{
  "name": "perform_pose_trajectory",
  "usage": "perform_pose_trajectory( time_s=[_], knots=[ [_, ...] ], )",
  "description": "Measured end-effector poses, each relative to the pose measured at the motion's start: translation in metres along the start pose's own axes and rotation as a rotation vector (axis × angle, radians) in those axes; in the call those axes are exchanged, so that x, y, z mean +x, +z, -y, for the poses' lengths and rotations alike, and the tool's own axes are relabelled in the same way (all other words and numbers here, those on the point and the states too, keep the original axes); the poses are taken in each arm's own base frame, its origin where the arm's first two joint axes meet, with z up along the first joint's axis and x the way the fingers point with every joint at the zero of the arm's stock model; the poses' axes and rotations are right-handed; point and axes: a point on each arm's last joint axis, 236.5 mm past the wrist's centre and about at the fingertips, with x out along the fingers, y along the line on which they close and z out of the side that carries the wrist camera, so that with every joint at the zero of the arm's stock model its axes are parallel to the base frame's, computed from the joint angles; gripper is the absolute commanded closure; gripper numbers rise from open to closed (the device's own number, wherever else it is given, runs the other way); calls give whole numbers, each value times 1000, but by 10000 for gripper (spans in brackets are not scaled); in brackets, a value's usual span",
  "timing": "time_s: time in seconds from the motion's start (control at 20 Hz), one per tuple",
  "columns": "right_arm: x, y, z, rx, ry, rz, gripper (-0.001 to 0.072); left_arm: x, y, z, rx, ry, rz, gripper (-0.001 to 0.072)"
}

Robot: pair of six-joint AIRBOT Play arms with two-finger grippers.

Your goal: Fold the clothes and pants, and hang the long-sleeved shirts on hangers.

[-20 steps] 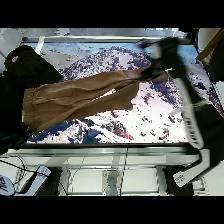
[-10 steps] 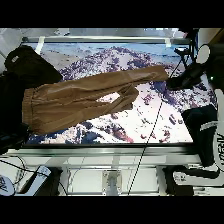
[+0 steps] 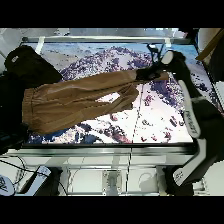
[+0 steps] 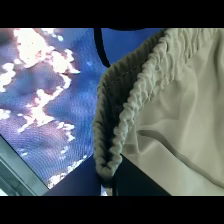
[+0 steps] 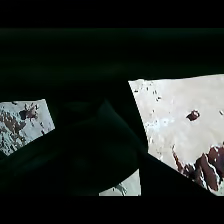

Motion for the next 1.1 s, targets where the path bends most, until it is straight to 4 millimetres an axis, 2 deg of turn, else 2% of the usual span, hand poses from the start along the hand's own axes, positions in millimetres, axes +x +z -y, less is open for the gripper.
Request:
perform_pose_trajectory(
  time_s=[0.1,0.2,0.3,0.4,0.6,1.05,1.1],
  knots=[
    [26,-6,-1,-23,1,-57,266,0,0,0,0,0,0,683],
    [49,-22,1,-39,-6,-137,266,0,0,0,0,0,-1,683],
    [62,-34,4,-51,-9,-192,268,0,-1,0,0,-1,-2,683],
    [70,-37,0,-70,-3,-206,319,0,-1,0,0,-1,-3,683],
    [79,-35,-6,-98,0,-195,328,0,-1,0,0,-1,-4,683],
    [76,-21,-5,-137,-22,-140,337,0,-1,0,1,-1,-4,683],
    [76,-19,-5,-139,-24,-133,369,0,-1,0,1,-1,-4,683]
  ],
)
